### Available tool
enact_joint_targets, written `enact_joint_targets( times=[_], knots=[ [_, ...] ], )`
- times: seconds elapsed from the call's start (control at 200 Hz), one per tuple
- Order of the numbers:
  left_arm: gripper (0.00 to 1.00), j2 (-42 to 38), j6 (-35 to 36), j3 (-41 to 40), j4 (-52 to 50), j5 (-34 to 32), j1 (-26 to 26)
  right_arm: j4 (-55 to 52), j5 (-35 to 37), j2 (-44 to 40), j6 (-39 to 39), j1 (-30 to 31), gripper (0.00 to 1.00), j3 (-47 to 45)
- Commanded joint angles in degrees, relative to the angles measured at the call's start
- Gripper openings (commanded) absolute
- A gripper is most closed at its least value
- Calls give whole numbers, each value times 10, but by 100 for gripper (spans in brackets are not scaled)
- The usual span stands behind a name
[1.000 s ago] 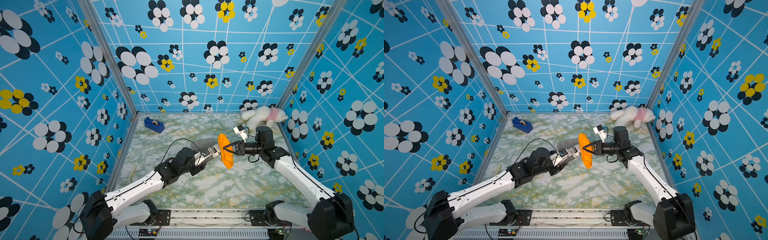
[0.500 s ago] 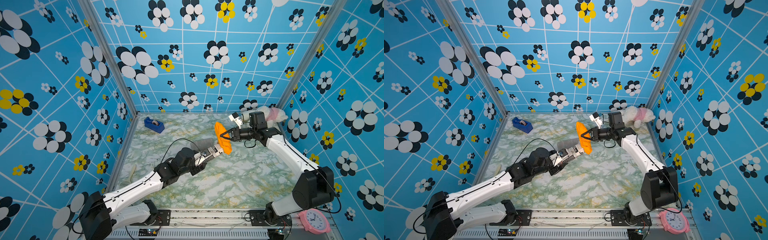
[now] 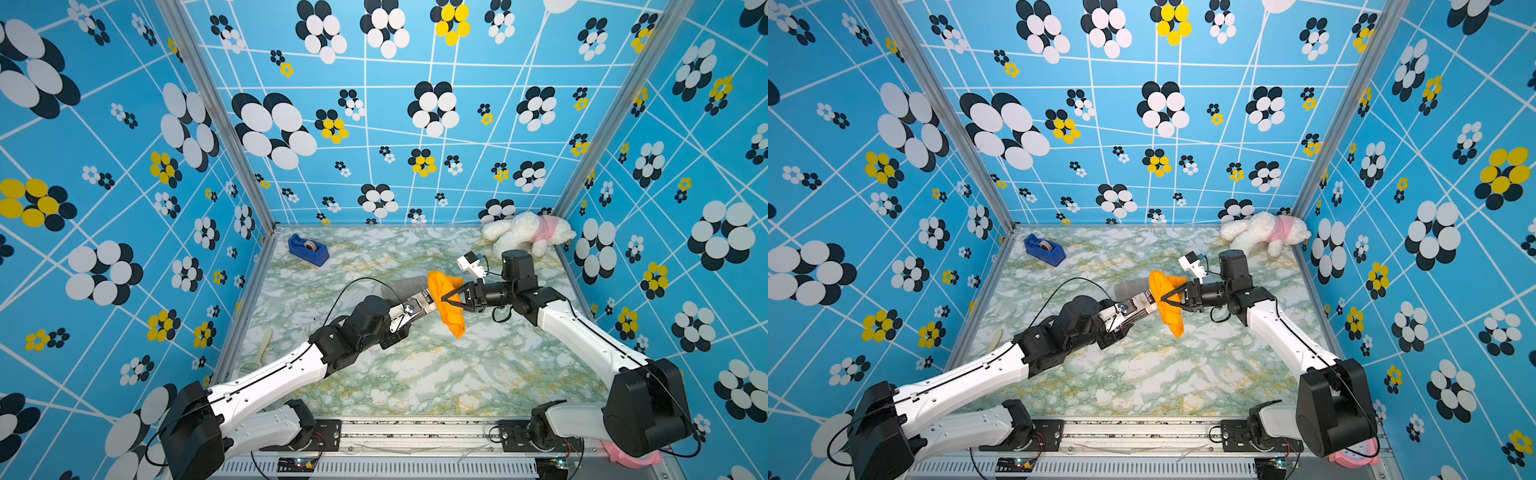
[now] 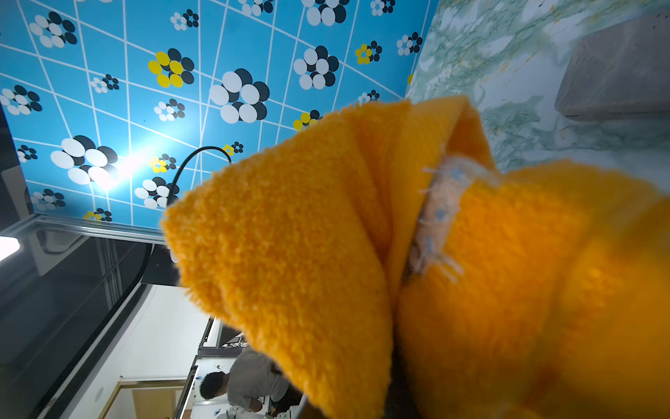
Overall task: Wipe the eyeglass case
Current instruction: Wipe the dirt from the eyeglass case.
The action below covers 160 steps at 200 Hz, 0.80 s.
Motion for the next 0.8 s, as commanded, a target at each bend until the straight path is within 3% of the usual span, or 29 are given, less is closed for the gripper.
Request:
enact_joint_targets(
  times=[0.0, 0.09, 0.245, 0.455, 0.62, 0.795],
  knots=[
    [11, -1, 20, 27, 72, -24, 12, 51, -31, -31, 86, 5, 0, -18],
    [11, -3, 24, 28, 62, -19, 16, 1, -20, -61, 65, -7, 0, -6],
    [11, -15, 18, 28, 50, -10, 7, -208, 36, -38, -110, -26, 0, 85],
    [11, -25, 39, 31, 16, -19, -12, -215, 90, 34, -157, -27, 0, 135],
    [11, -11, 59, 34, 22, -23, -23, -260, 77, 75, -222, 4, 0, 183],
    [11, 5, 84, 42, 13, -41, -57, -298, 85, 96, -258, -10, 0, 227]
  ],
)
